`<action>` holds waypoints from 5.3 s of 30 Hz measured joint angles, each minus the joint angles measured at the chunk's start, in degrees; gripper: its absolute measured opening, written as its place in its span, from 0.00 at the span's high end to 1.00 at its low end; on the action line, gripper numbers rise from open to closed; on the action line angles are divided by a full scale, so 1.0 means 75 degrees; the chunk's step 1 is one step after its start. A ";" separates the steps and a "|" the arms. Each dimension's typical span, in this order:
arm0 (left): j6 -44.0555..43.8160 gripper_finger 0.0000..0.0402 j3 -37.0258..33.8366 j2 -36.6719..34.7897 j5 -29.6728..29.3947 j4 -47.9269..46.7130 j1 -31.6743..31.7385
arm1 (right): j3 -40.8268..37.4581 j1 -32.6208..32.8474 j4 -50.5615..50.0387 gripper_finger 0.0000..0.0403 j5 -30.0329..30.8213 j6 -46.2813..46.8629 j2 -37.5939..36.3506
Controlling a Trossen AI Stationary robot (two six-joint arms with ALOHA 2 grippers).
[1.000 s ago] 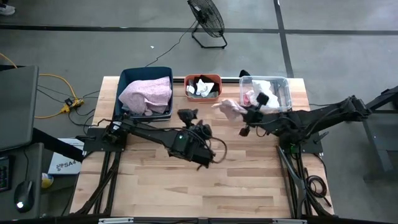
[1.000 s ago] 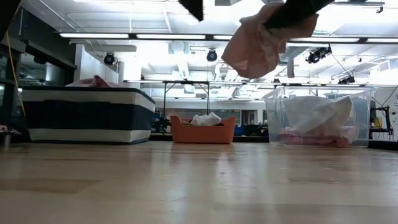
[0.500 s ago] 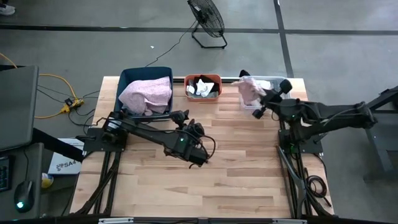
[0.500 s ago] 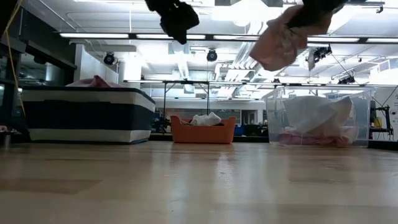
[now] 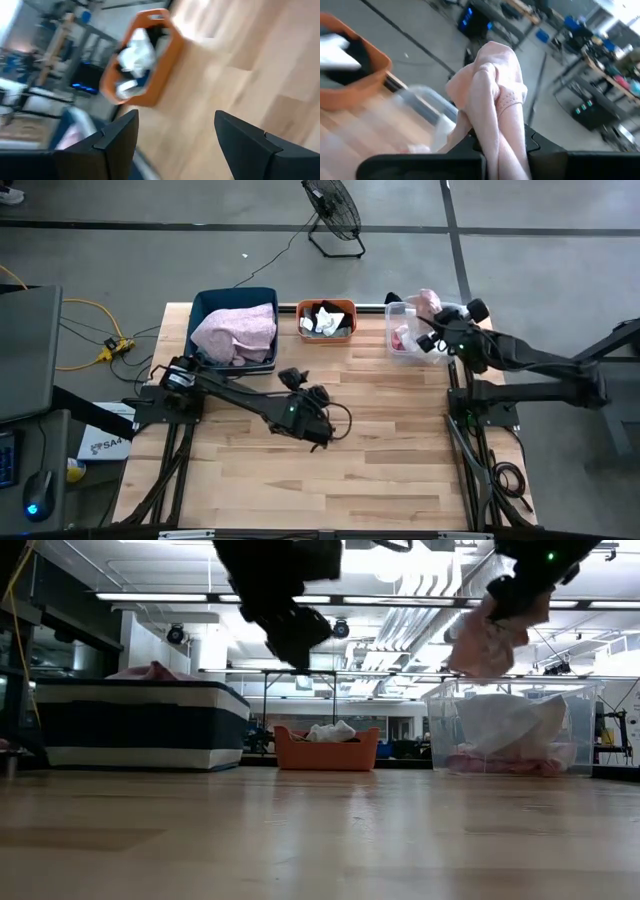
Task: Pick & Place Cloths
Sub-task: Put the light pink underwear into the transparent bin, then return to Home Position
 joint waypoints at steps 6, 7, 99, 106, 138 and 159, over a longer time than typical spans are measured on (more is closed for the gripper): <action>0.2021 0.37 -0.0719 0.0007 0.1418 0.2811 0.0418 | 0.0000 -0.0906 -0.0852 0.95 -0.0439 0.0531 0.0115; 0.2269 0.37 -0.0798 0.0007 0.1656 0.3142 0.0492 | -0.0003 -0.1053 -0.0918 0.95 -0.0515 0.0576 0.0142; 0.4346 0.37 -0.7530 -0.6586 0.2829 1.0808 0.0550 | -0.0010 -0.4645 -0.0377 0.55 -0.8880 0.0094 0.0038; 0.4367 0.37 -0.7807 -0.7368 0.2826 1.0439 0.0551 | -0.0127 -0.4645 -0.0365 0.55 -1.1031 -0.0160 -0.1428; 0.4107 0.37 -1.0867 -0.8672 0.2323 1.3745 0.0548 | -0.5404 -0.1147 0.5588 0.55 -1.0645 0.2557 -0.5245; 0.3931 0.37 -1.0871 -0.8669 0.1447 1.3660 0.0550 | -0.5989 0.0715 0.5507 0.55 -0.8276 0.2406 -0.5281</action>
